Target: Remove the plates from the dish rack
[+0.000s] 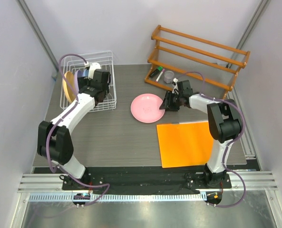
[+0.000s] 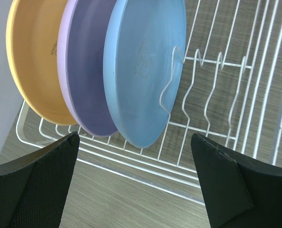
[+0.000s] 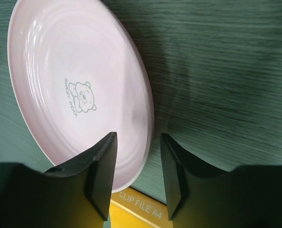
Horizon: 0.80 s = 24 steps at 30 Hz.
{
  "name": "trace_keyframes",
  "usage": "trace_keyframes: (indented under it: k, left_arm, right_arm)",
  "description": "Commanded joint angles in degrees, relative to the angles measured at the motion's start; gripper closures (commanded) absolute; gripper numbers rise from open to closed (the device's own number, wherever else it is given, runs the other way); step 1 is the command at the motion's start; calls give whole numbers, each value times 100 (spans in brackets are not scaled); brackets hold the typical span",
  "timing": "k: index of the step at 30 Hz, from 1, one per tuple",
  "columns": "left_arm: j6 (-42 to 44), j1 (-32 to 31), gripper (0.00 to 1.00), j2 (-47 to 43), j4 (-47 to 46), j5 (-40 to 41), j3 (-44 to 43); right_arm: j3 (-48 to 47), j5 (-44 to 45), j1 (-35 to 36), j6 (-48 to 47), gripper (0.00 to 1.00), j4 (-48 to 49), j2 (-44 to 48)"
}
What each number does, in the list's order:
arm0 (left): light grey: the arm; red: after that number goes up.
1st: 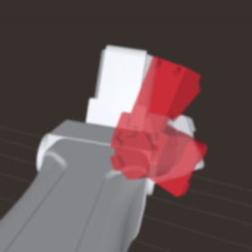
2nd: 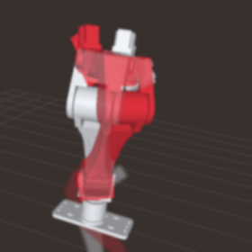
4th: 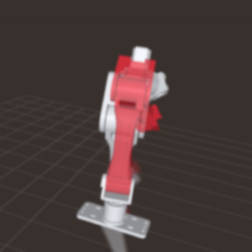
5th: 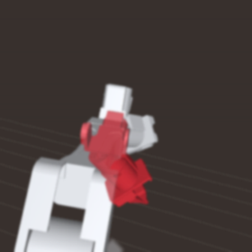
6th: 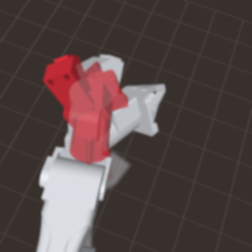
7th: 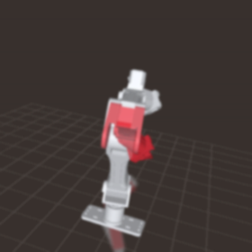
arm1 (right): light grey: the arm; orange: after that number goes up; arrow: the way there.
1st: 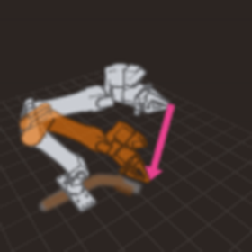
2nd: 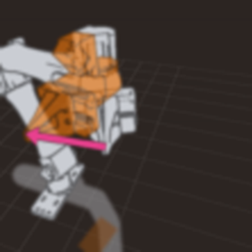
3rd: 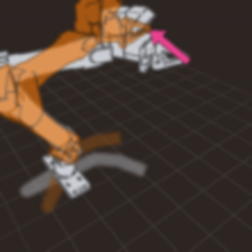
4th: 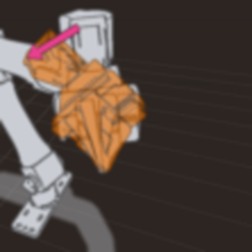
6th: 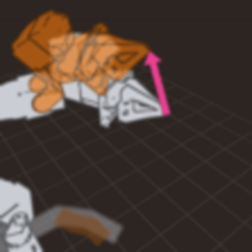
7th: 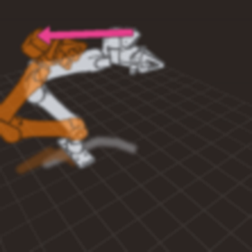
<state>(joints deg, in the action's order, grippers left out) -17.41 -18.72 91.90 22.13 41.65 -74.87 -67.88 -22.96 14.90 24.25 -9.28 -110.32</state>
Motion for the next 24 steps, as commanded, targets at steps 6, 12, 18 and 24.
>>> trace_keyframes:
  k: [6,12,18,24]
  left_arm:
    - [53,220,1,205,-104,467,-318]
    - [115,308,13,469,-165,344,-449]
    - [115,325,53,645,-192,300,-607]
    - [106,334,92,759,-121,282,-783]
  right_arm:
    - [-77,740,49,-421,48,-364,1126]
    - [-24,978,49,-509,47,-522,1645]
    - [2,1144,49,-544,47,-593,1812]
    - [46,1136,40,-562,46,-584,1830]
